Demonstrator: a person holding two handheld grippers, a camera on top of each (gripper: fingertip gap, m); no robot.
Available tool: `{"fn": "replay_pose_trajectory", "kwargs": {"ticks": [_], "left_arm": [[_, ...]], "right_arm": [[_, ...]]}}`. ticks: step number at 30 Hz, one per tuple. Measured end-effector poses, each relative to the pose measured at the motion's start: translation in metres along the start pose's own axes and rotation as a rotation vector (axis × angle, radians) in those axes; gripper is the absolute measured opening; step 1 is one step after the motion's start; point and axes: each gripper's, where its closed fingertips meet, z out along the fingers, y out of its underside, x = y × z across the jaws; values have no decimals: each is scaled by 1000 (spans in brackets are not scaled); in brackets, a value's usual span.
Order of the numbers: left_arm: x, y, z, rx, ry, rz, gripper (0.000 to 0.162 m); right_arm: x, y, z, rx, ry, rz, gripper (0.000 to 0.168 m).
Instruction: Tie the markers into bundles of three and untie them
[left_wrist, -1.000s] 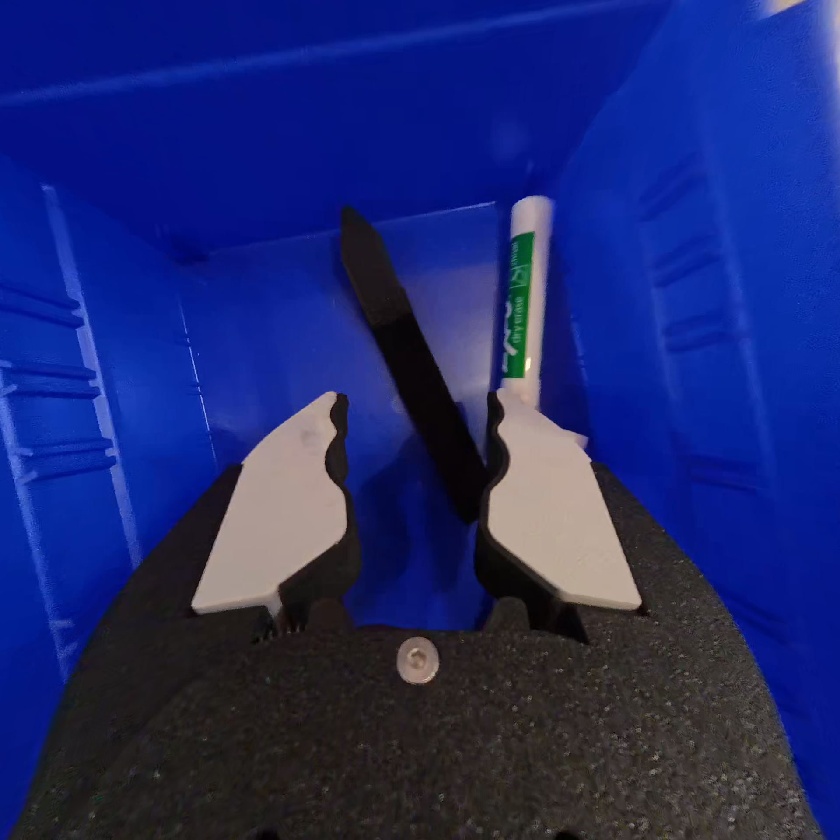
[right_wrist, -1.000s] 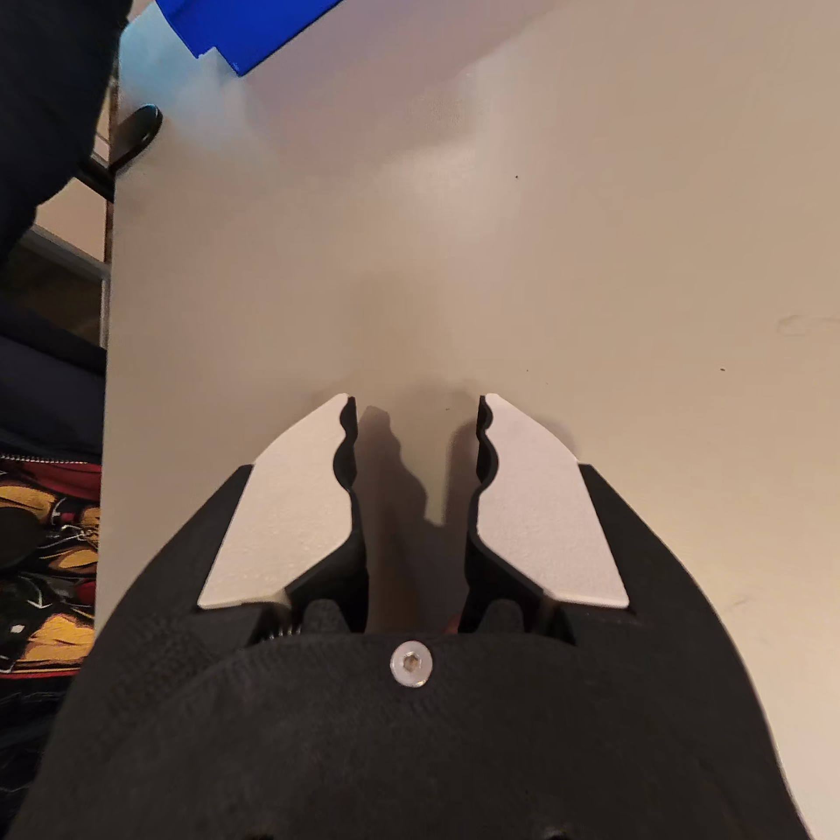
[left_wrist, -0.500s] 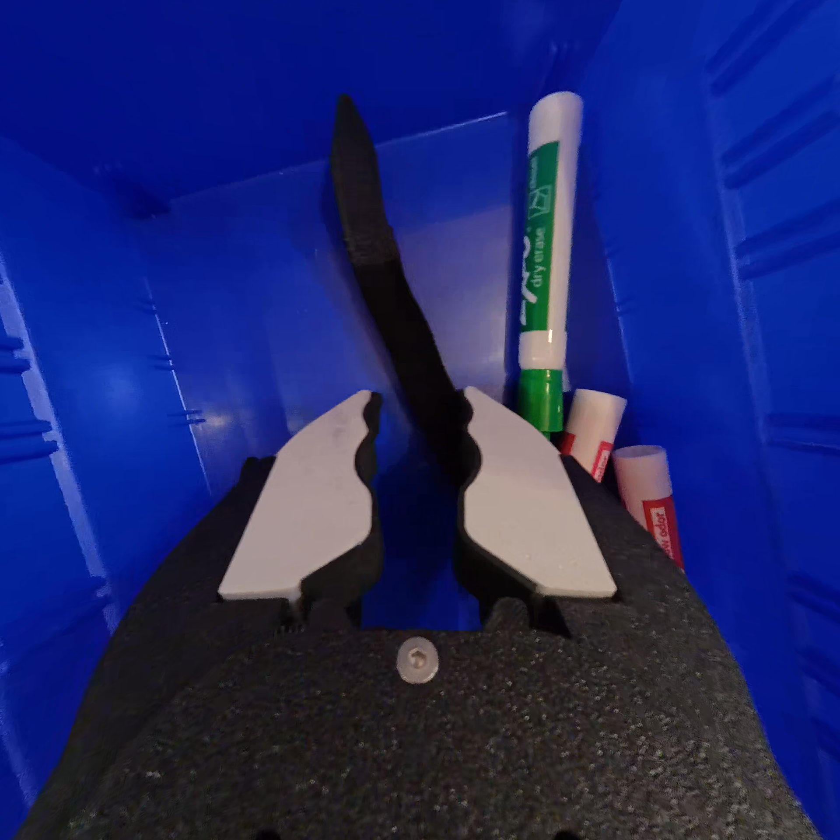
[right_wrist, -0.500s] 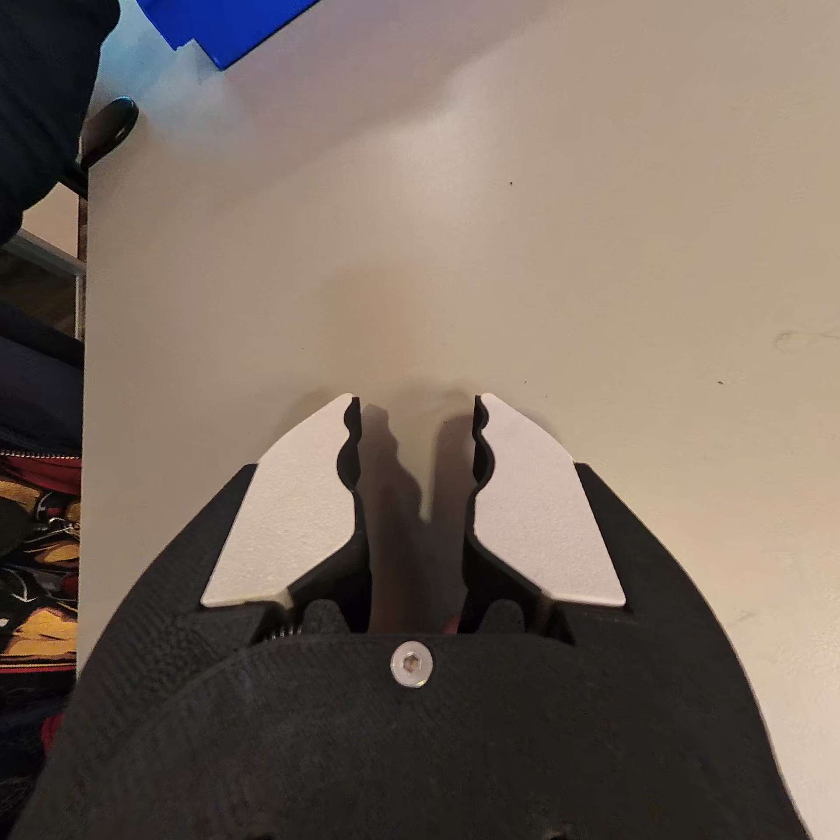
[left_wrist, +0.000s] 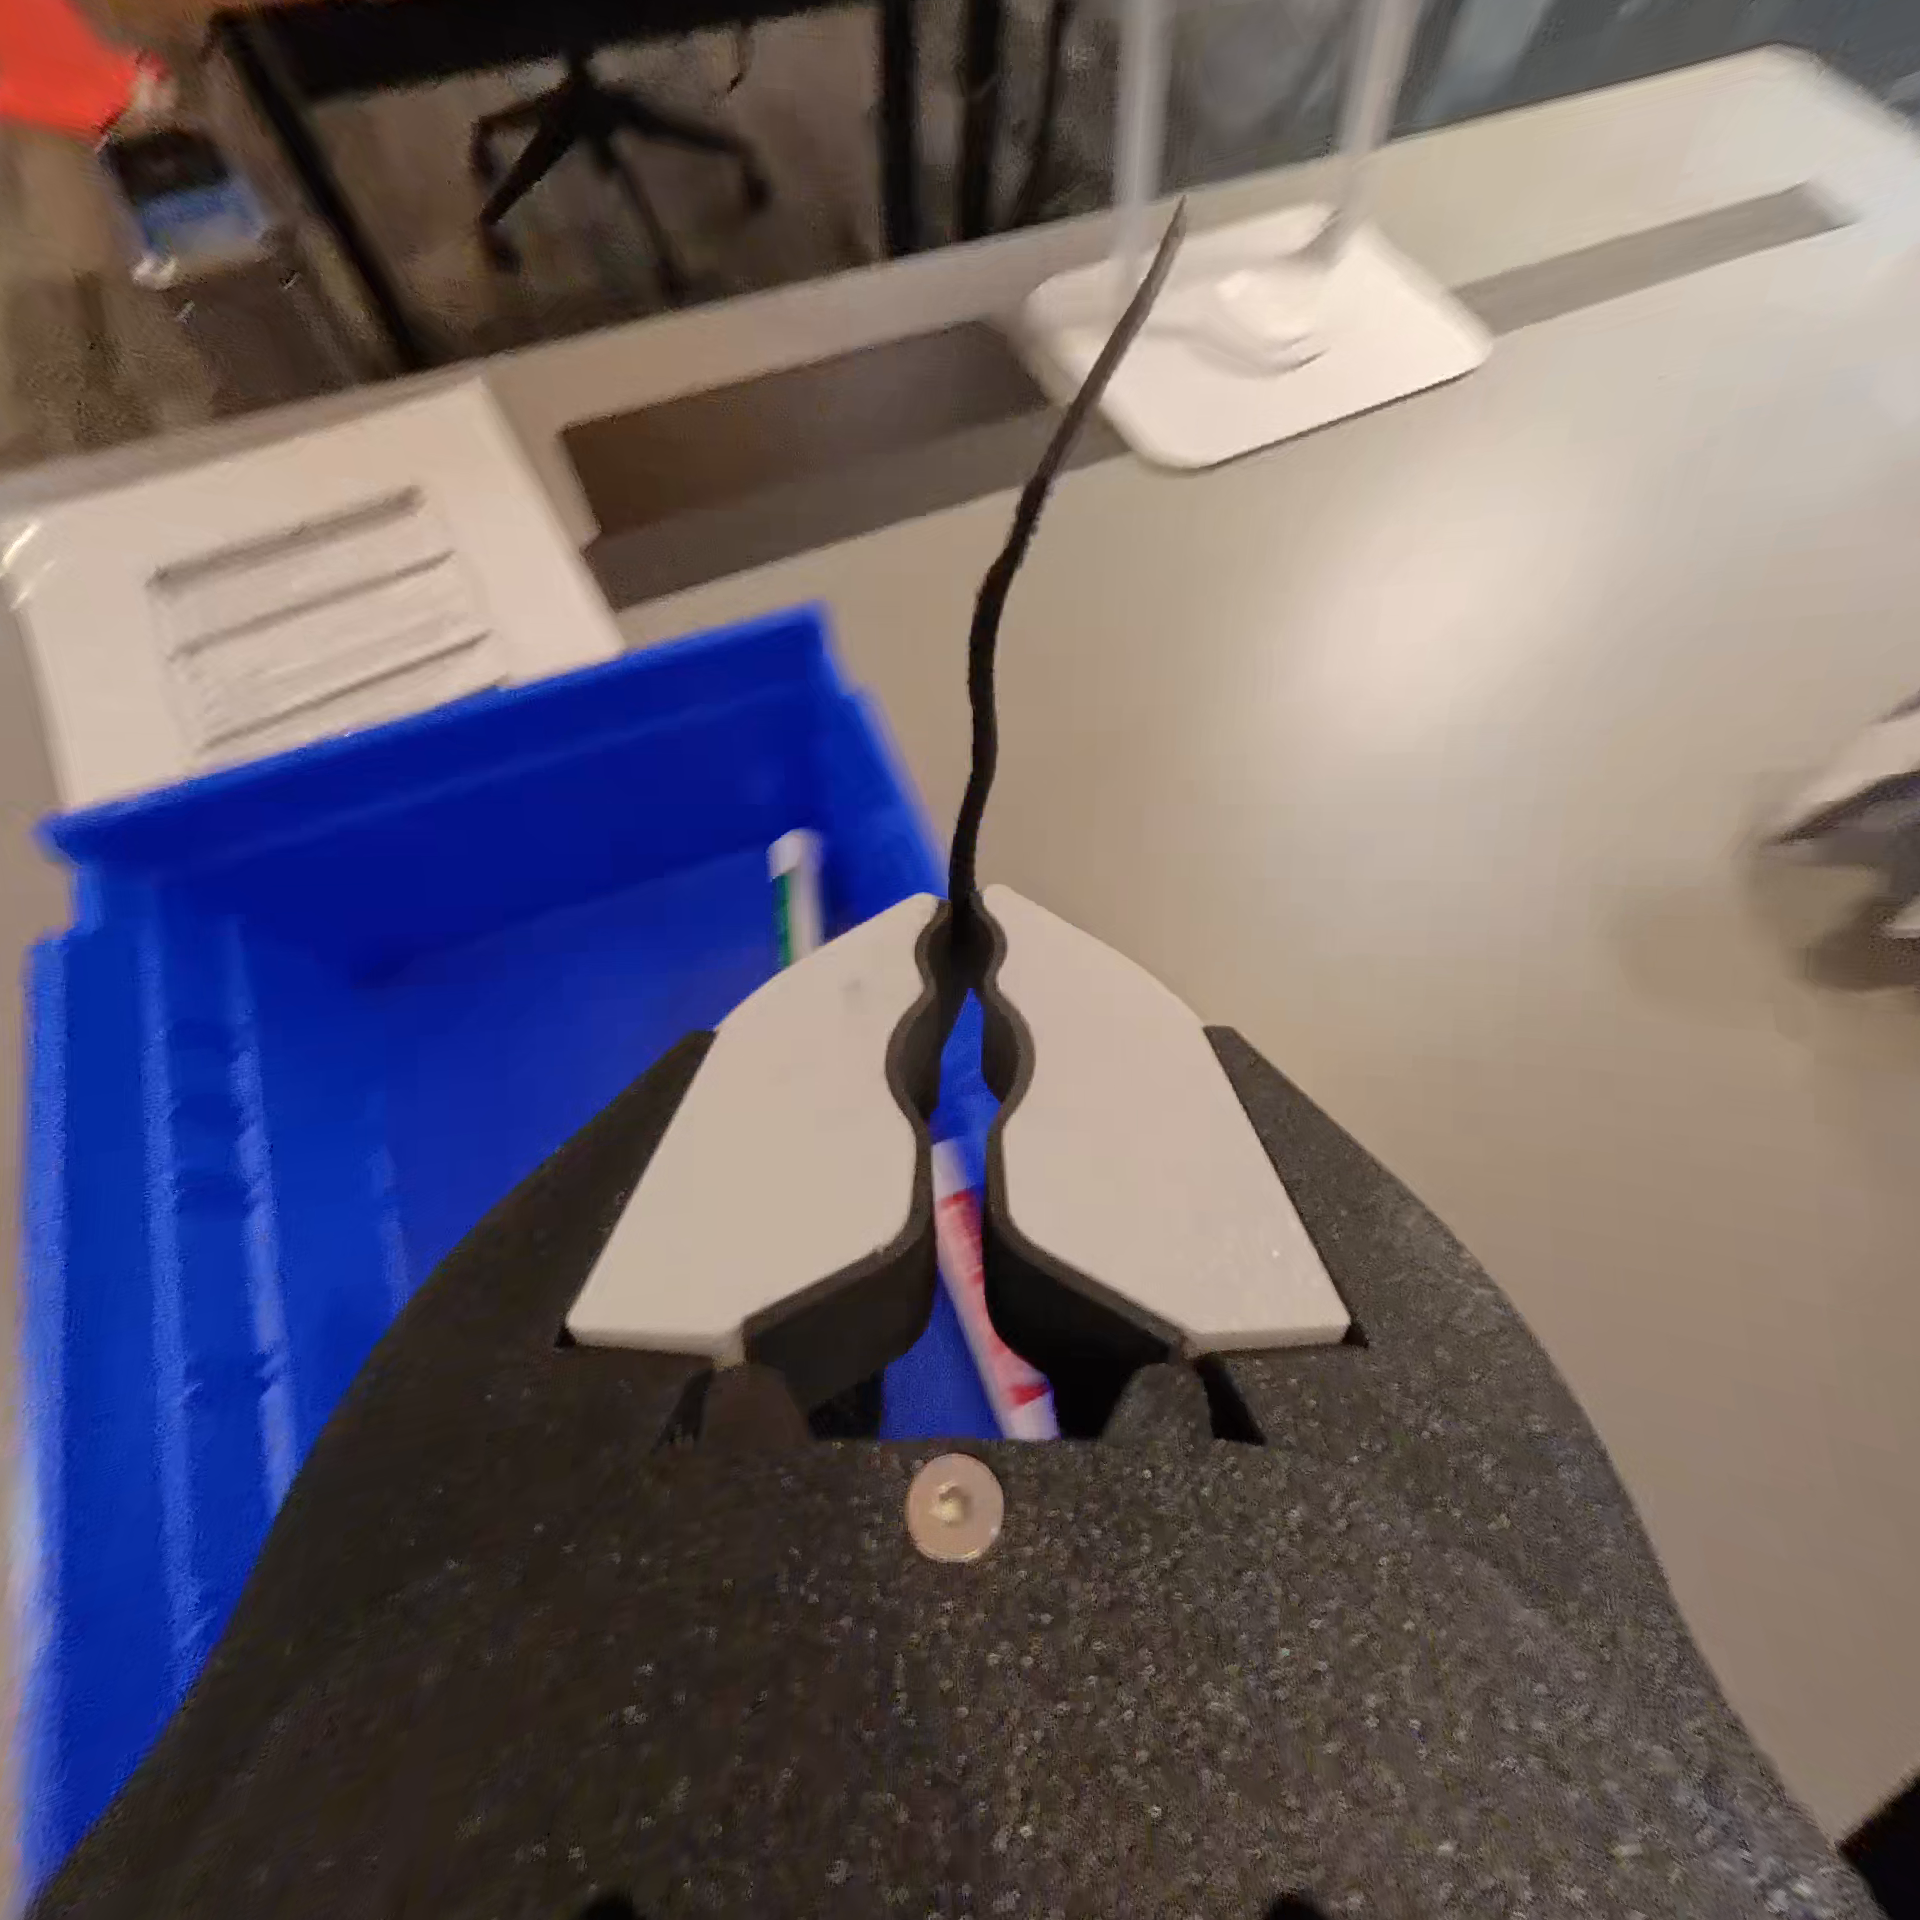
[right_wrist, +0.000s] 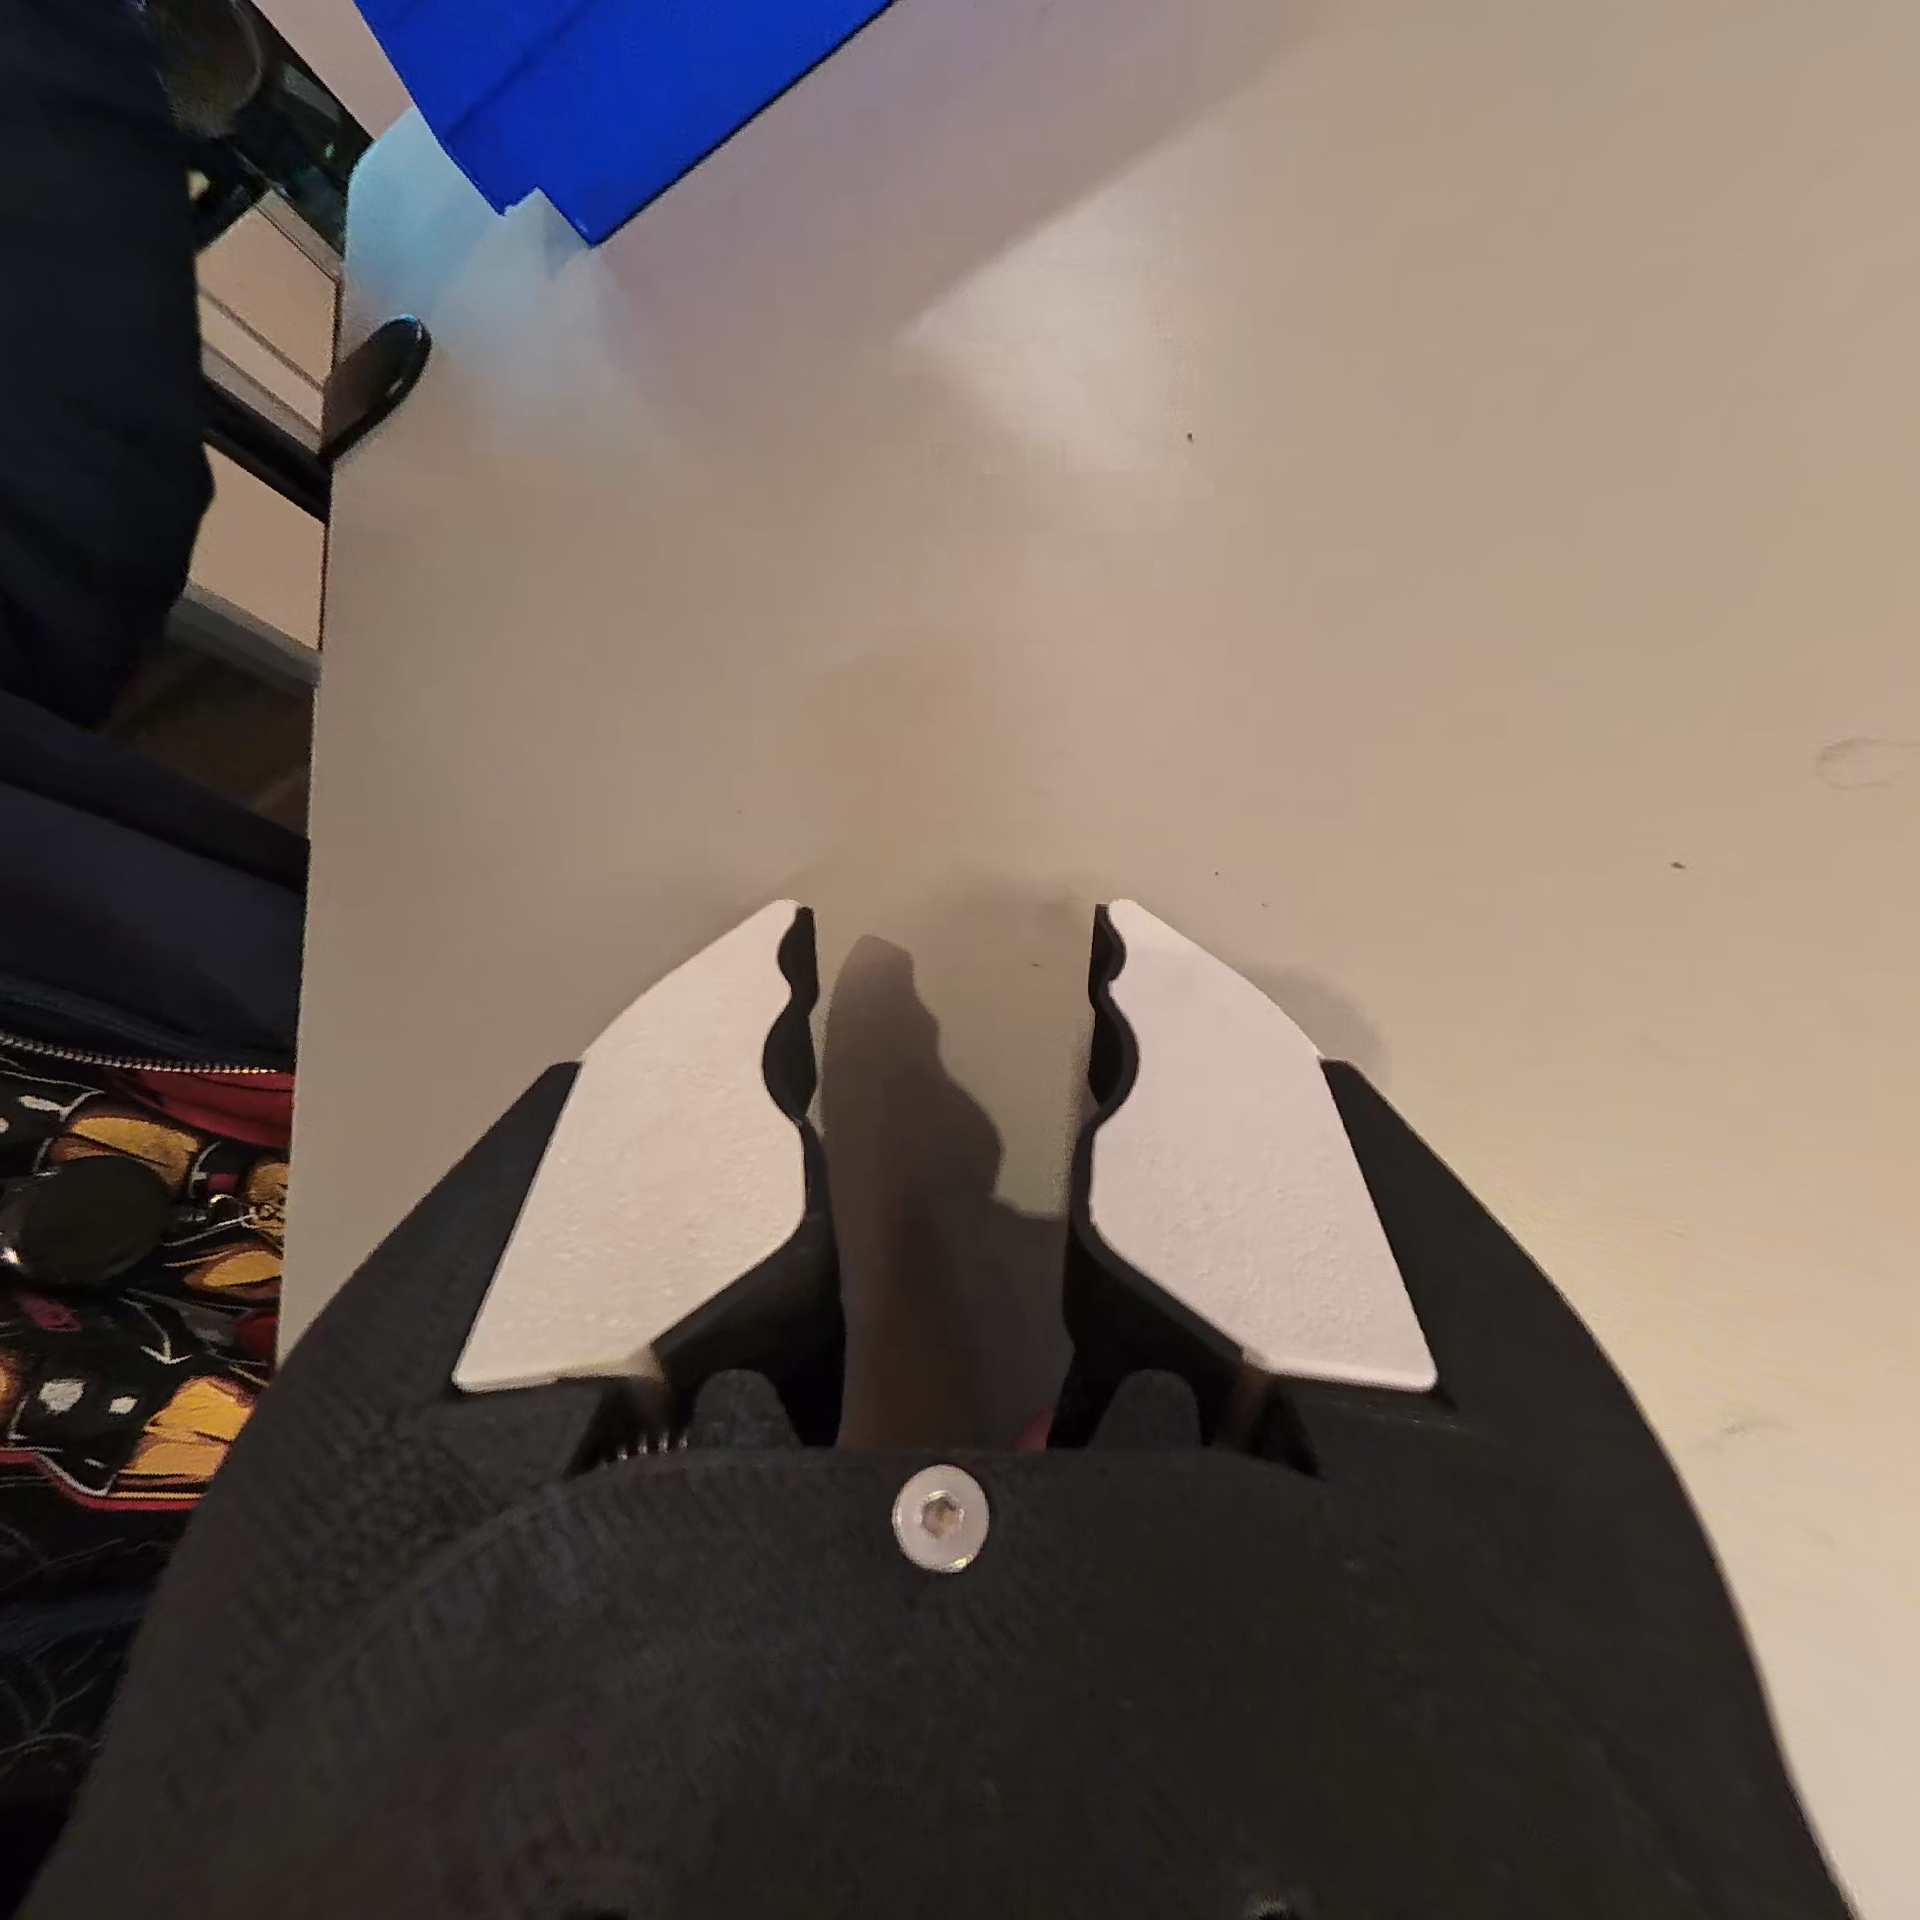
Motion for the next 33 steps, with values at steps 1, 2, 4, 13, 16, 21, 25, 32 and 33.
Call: {"fn": "replay_pose_trajectory", "kwargs": {"ticks": [1,2,4,13,16,21,25,32,33], "left_arm": [[21,-11,0,29,51,14,2],[43,-20,3,49,109,27,2],[86,-30,16,66,234,42,2],[266,-14,109,-3,849,-219,2],[301,24,144,-161,860,-206,3],[316,65,176,-300,740,-69,3],[313,67,181,-301,690,-51,9],[274,38,131,-165,553,36,41],[261,31,113,-134,524,49,42]], "right_arm": [[0,-1,-1,5,-4,3,51],[0,-1,-1,13,-5,5,52],[0,-4,-5,43,-7,6,53],[22,-42,-55,441,21,106,50],[44,-42,-71,463,165,75,50],[64,-36,-82,435,287,29,51],[66,-35,-83,434,286,51,51],[67,-34,-83,435,281,64,52],[68,-34,-83,437,278,70,52]]}}
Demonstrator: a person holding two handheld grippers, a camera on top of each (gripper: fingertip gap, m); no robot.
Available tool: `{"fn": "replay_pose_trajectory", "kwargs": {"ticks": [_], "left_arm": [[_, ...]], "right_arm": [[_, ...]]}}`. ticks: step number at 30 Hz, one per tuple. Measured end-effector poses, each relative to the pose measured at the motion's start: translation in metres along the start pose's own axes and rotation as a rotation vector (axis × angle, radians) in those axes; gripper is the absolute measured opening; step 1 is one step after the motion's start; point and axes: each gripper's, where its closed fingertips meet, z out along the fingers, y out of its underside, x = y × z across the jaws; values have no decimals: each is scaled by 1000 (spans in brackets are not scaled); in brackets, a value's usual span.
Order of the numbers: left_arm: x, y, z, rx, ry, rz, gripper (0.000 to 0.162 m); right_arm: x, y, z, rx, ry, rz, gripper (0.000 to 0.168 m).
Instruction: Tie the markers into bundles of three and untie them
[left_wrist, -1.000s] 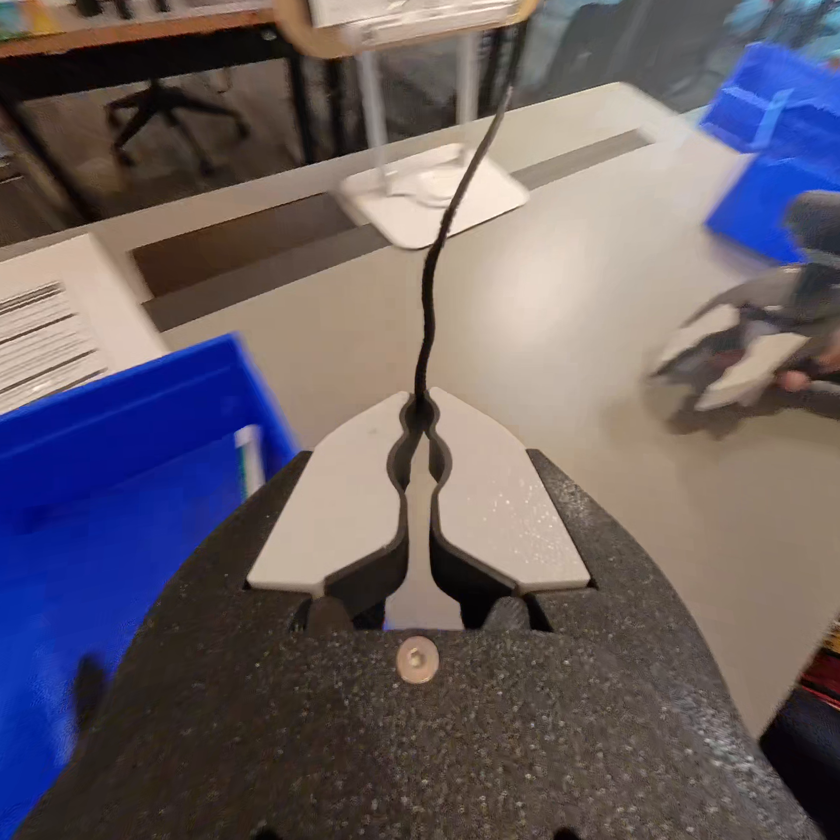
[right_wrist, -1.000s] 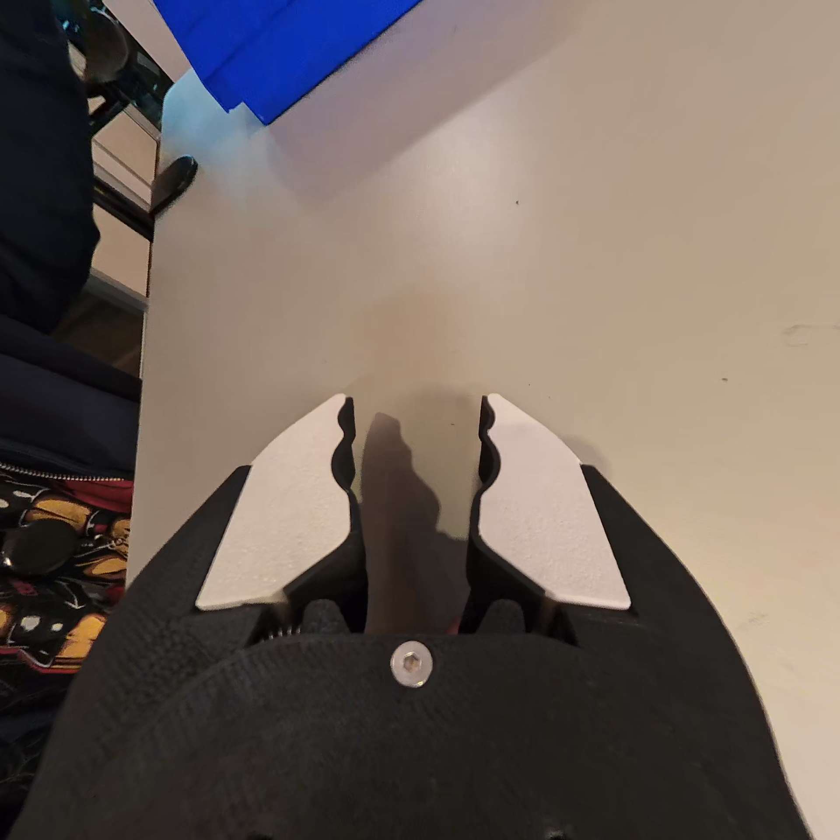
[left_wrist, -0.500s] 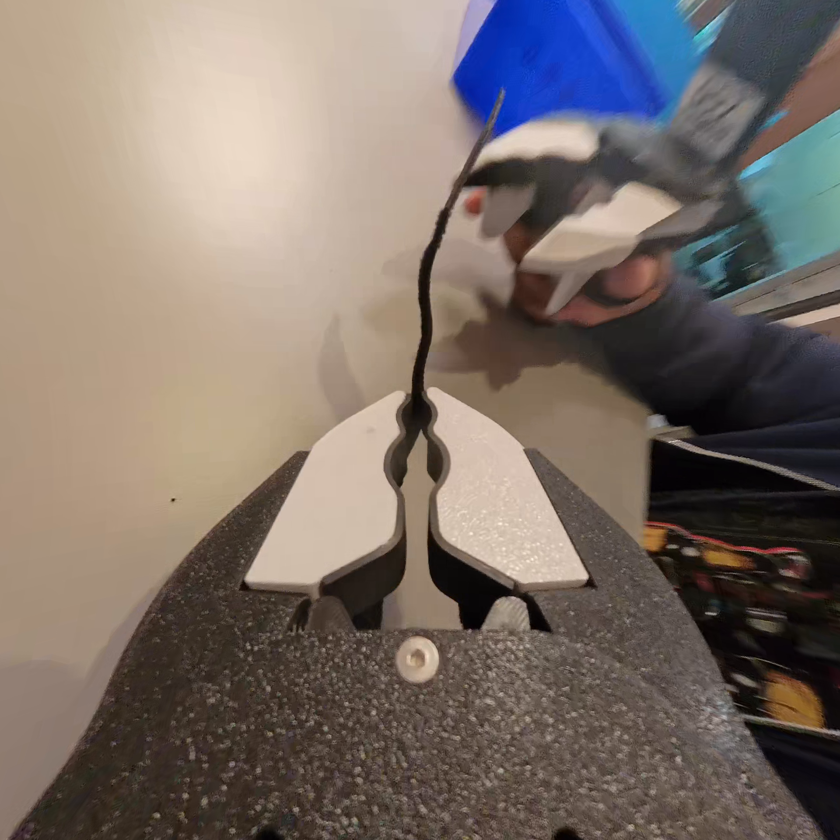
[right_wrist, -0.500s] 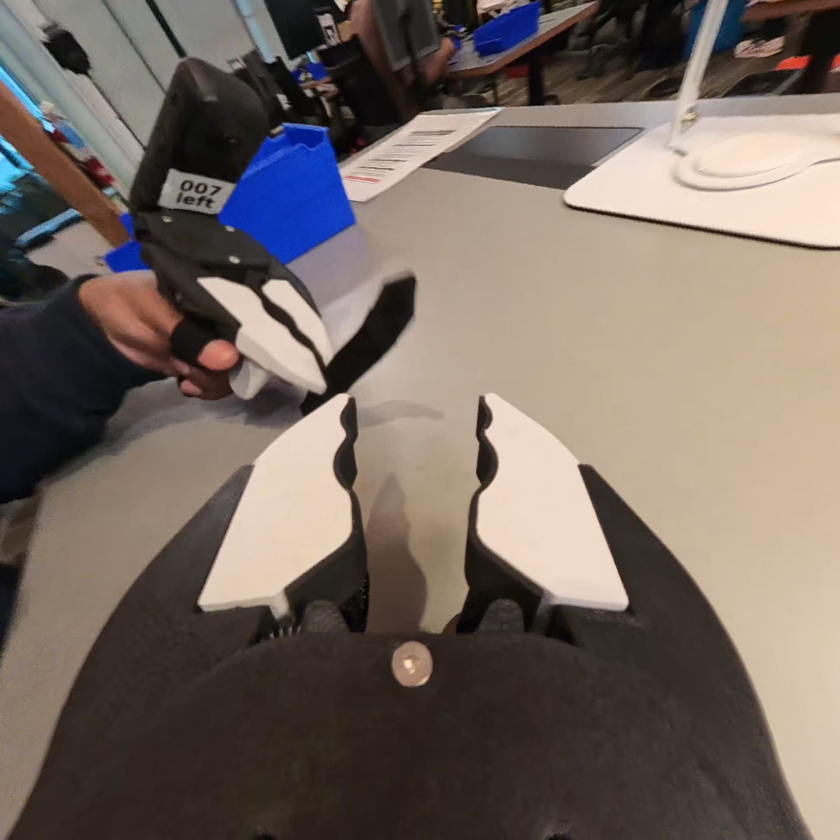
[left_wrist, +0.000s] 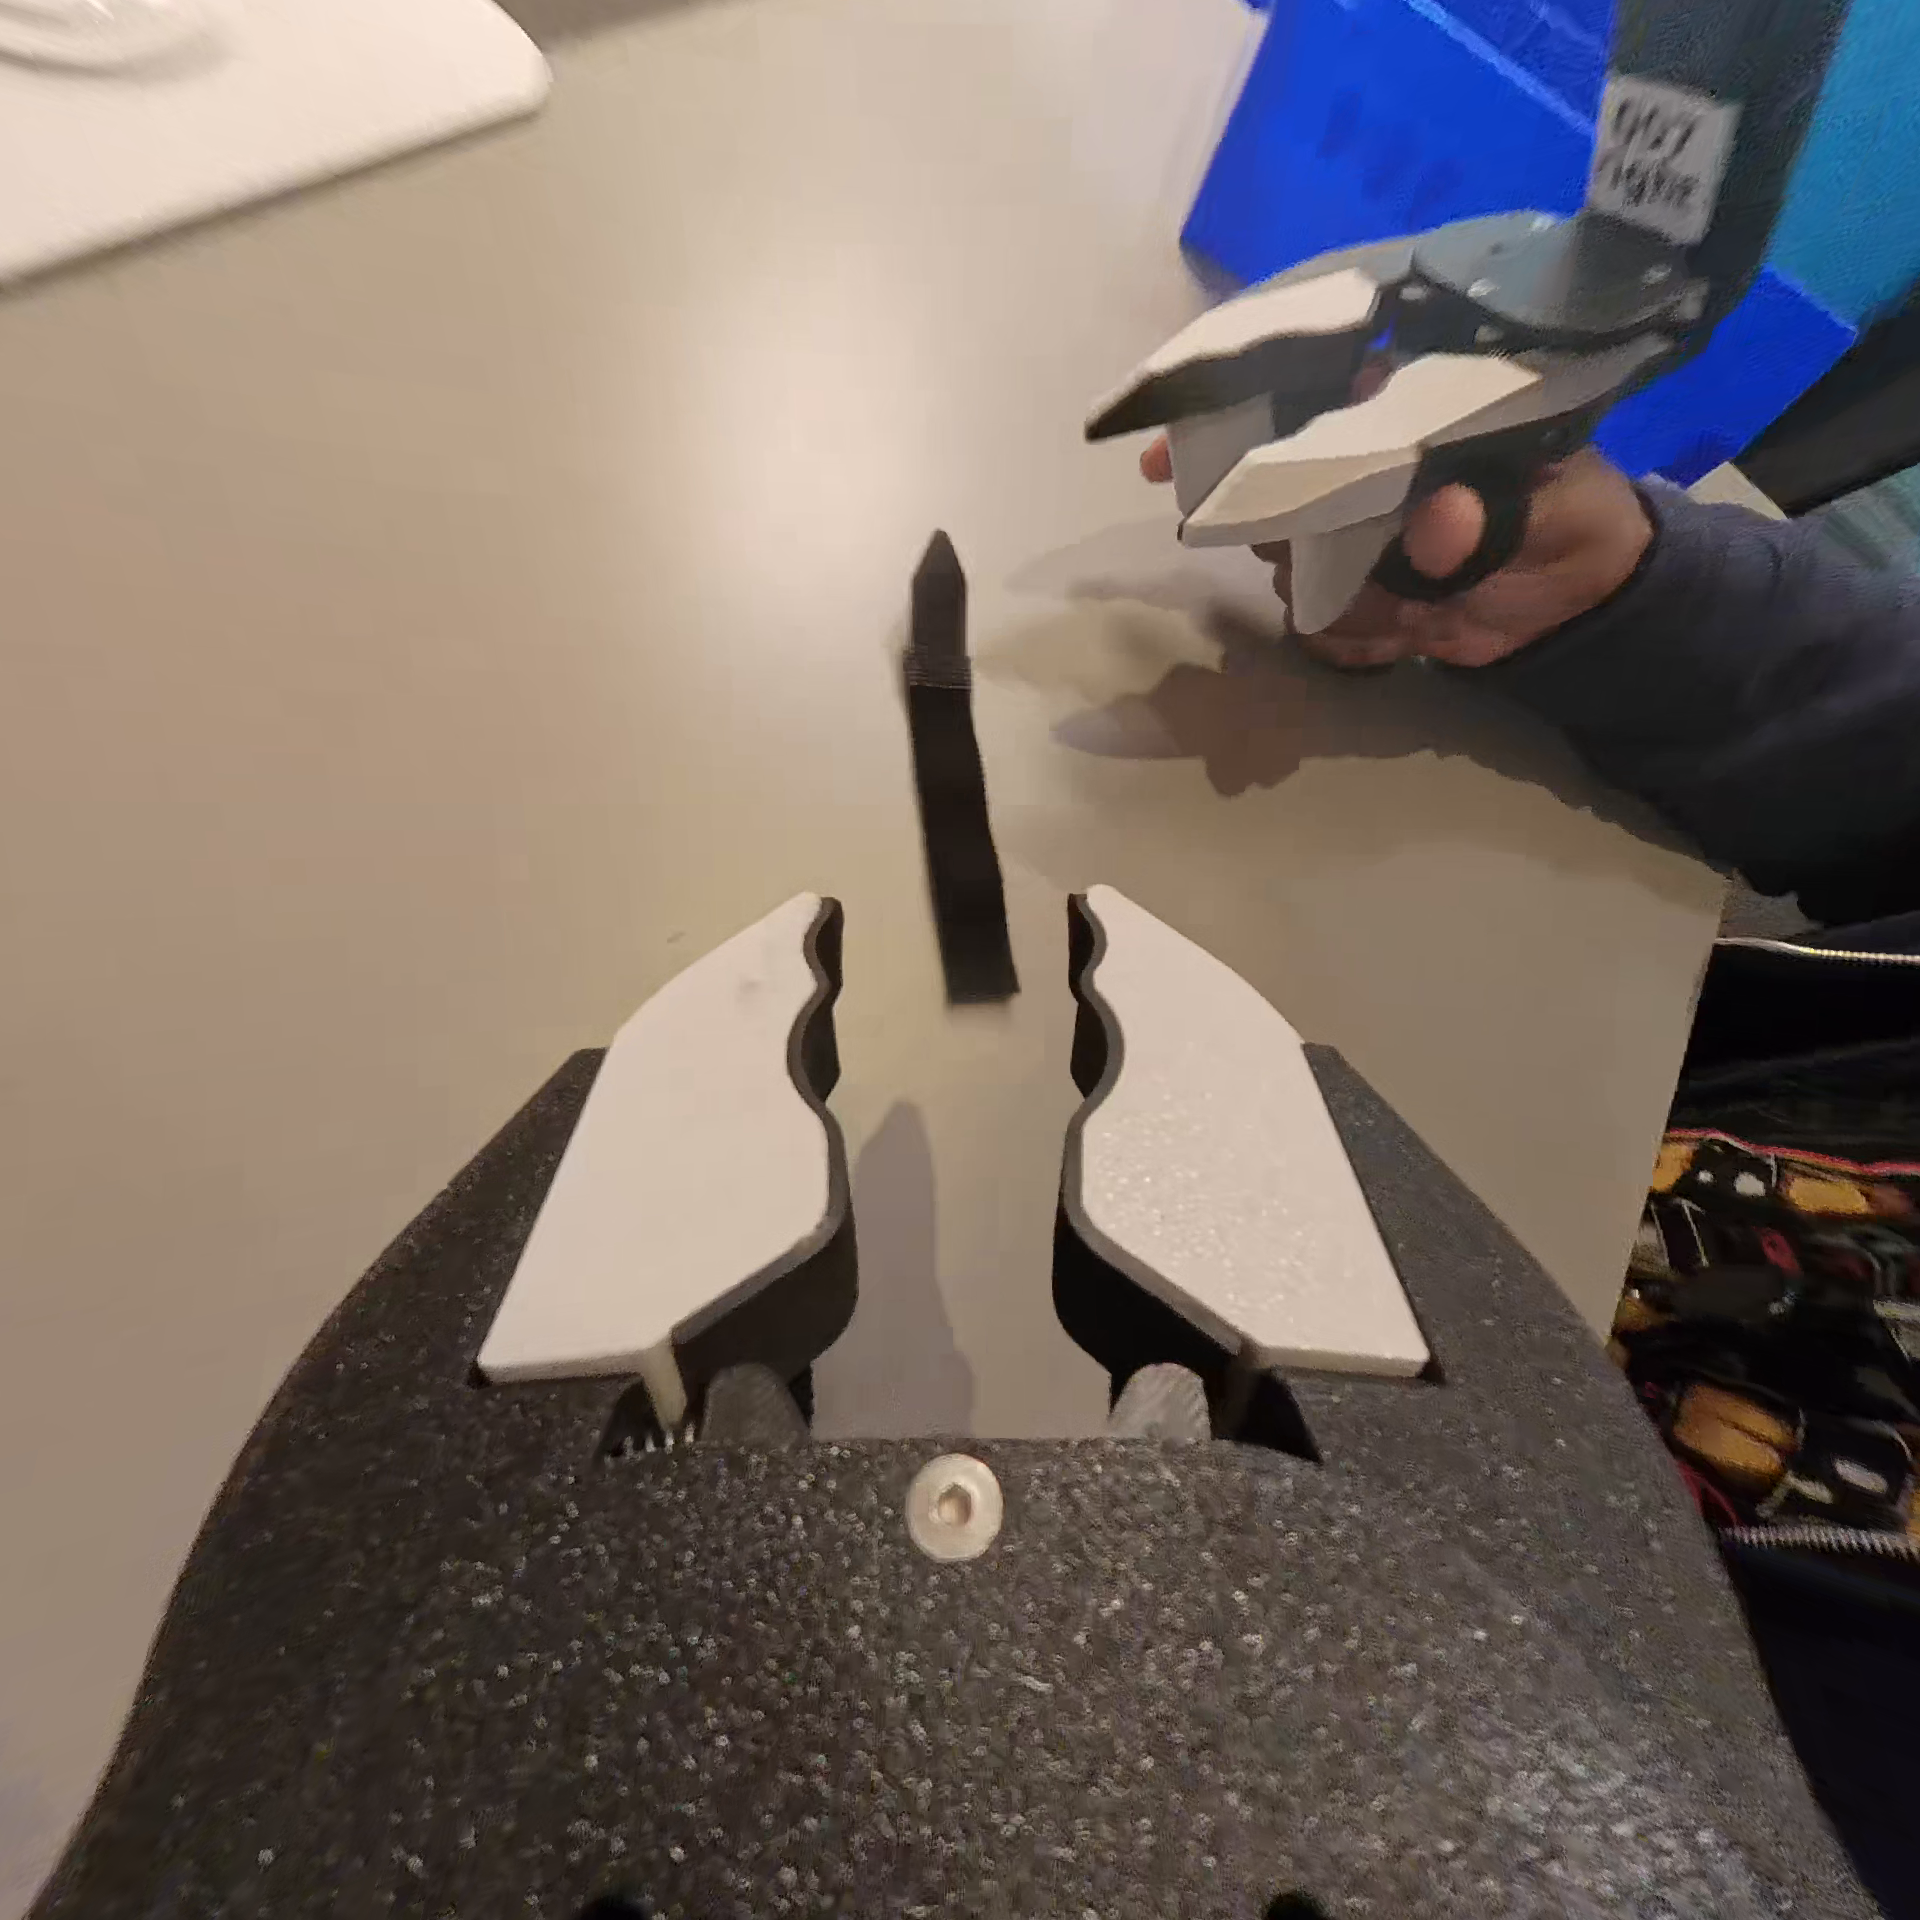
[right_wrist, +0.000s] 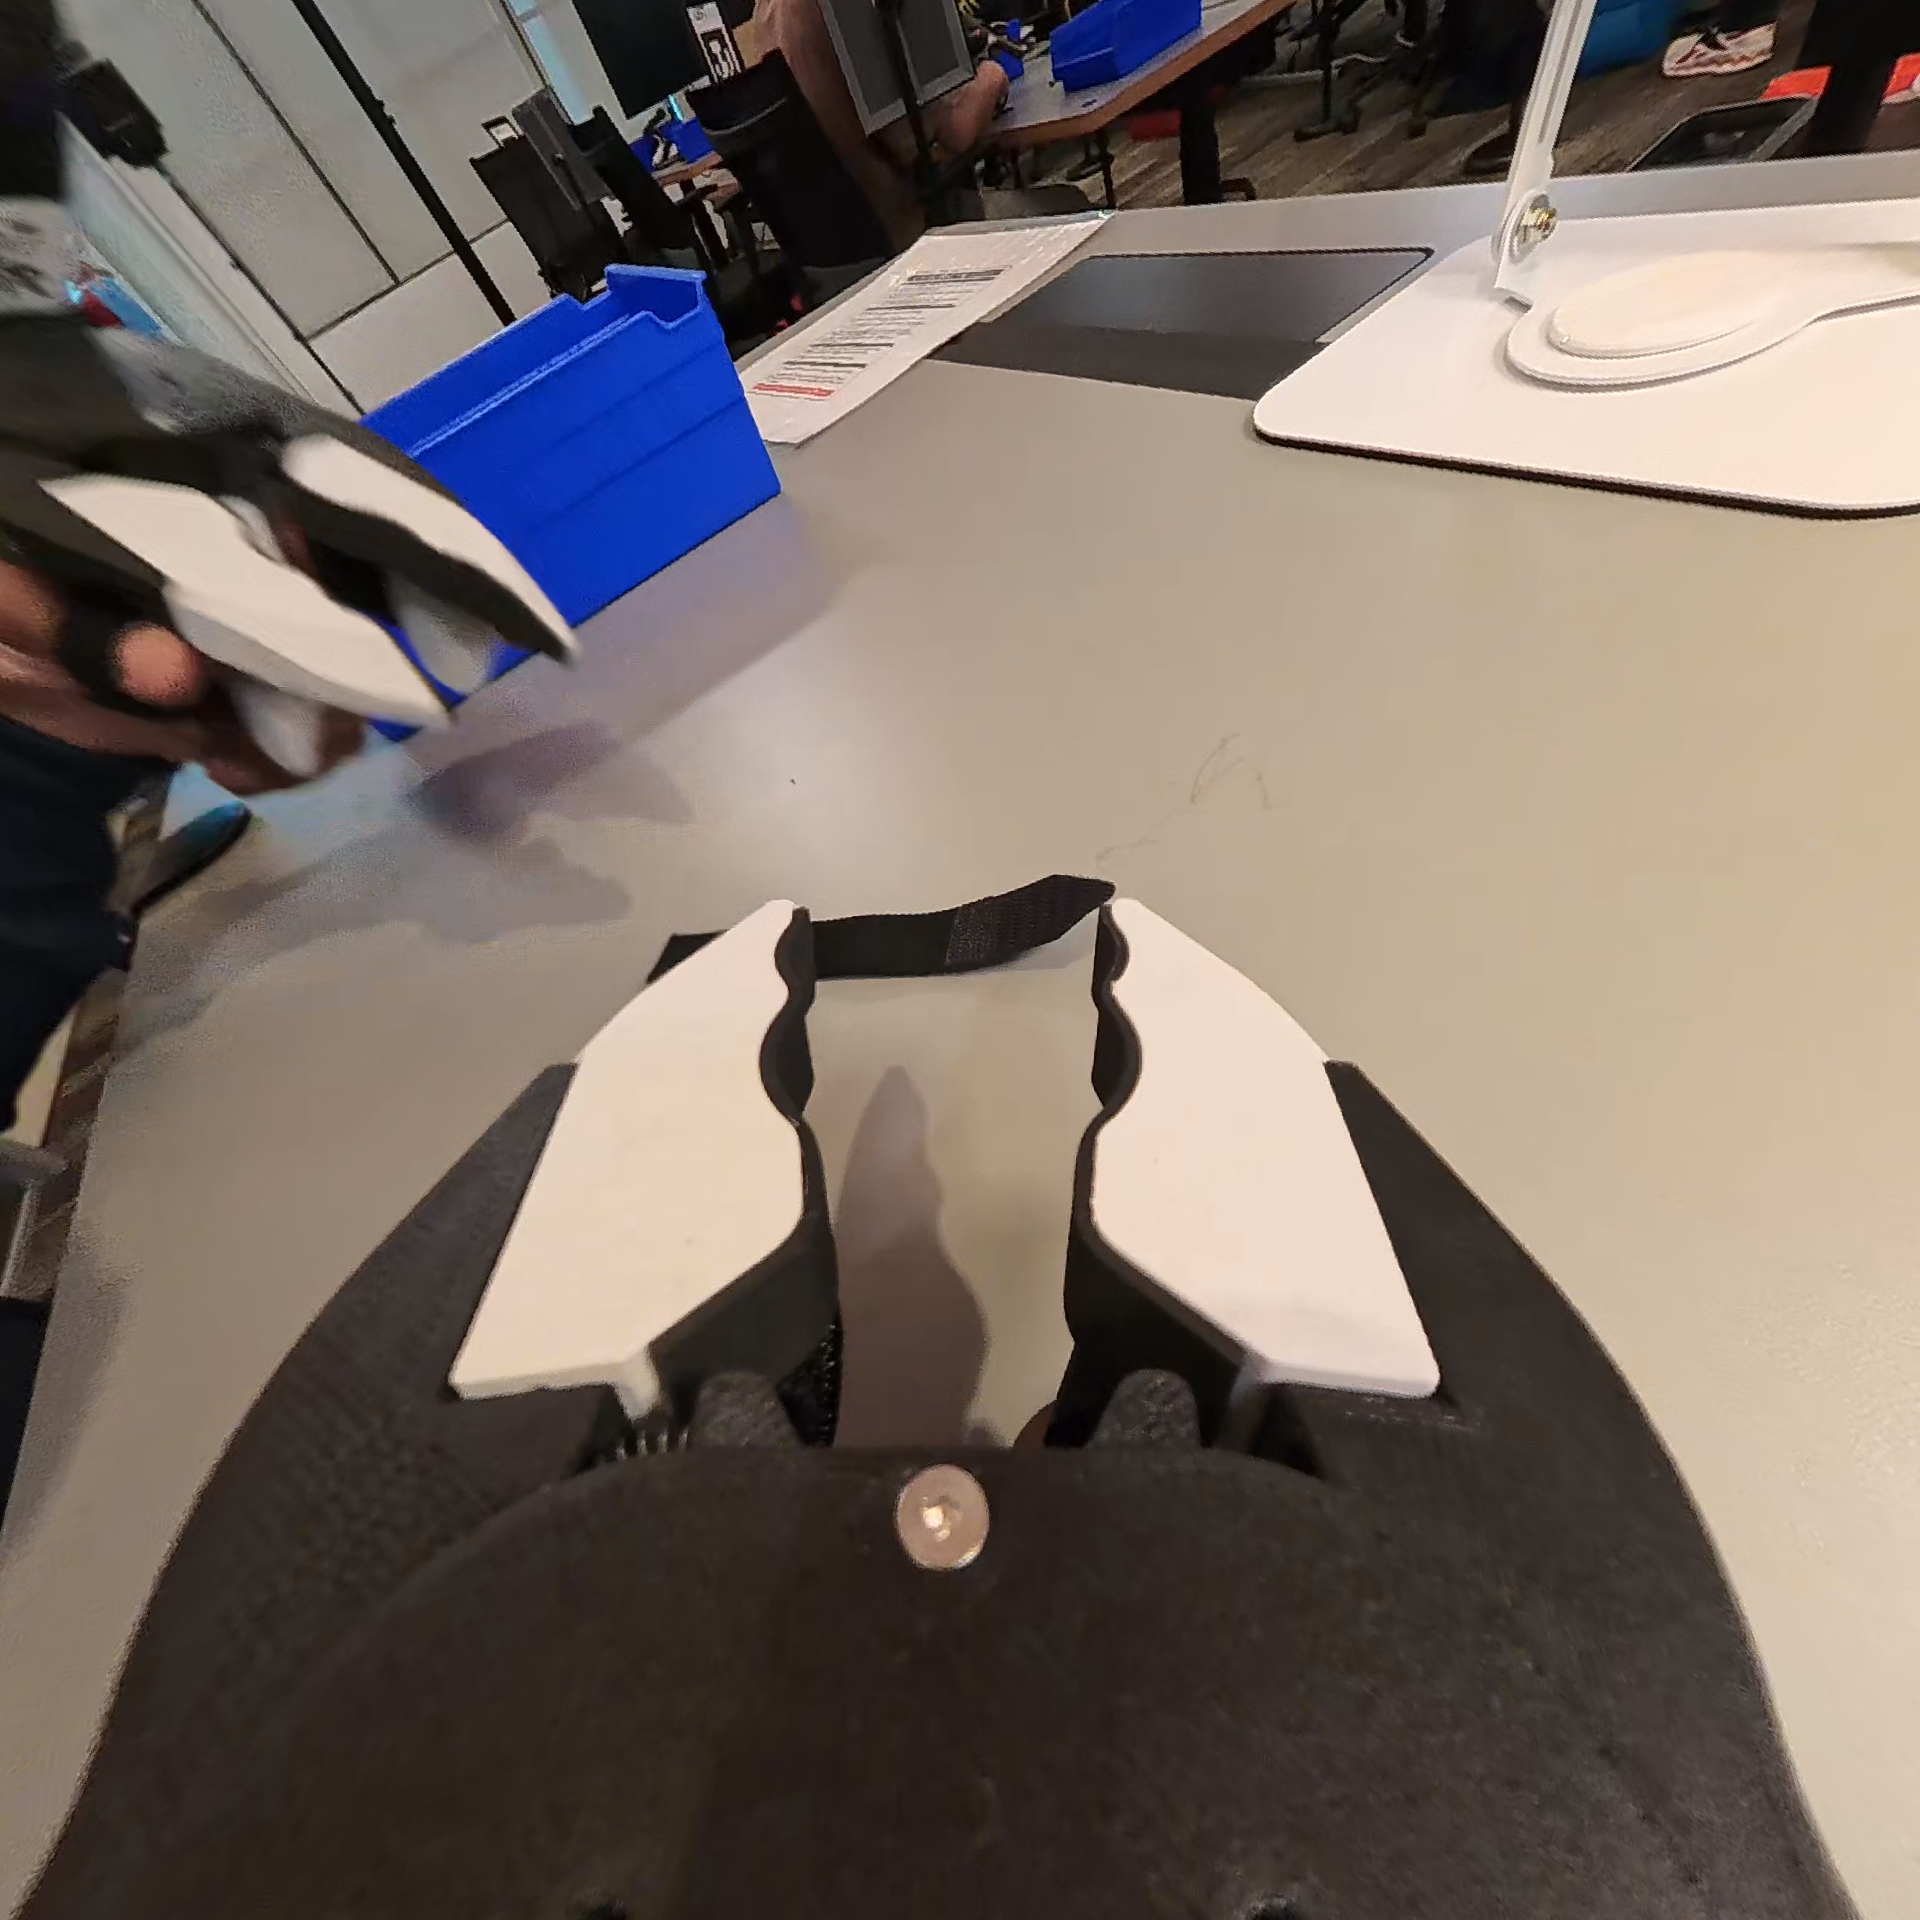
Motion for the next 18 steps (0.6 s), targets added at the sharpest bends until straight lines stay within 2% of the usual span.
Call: {"fn": "replay_pose_trajectory", "kwargs": {"ticks": [2,5,7,9,11,13,18], "left_arm": [[-16,-8,-58,52,-122,35,43],[-65,-10,-163,111,-444,65,44],[-103,5,-230,110,-653,40,44],[-142,34,-273,46,-786,-8,44],[-172,78,-279,-112,-786,-81,50],[-189,118,-263,-266,-718,-130,56],[-208,164,-220,-457,-616,-132,56]], "right_arm": [[0,0,0,-2,-6,11,52],[0,1,1,-8,-21,22,52],[0,2,1,-15,-31,33,52],[0,3,2,-20,-43,48,52],[0,4,3,-30,-58,62,52],[1,5,4,-41,-60,77,52],[2,6,6,-53,-52,81,52]]}}
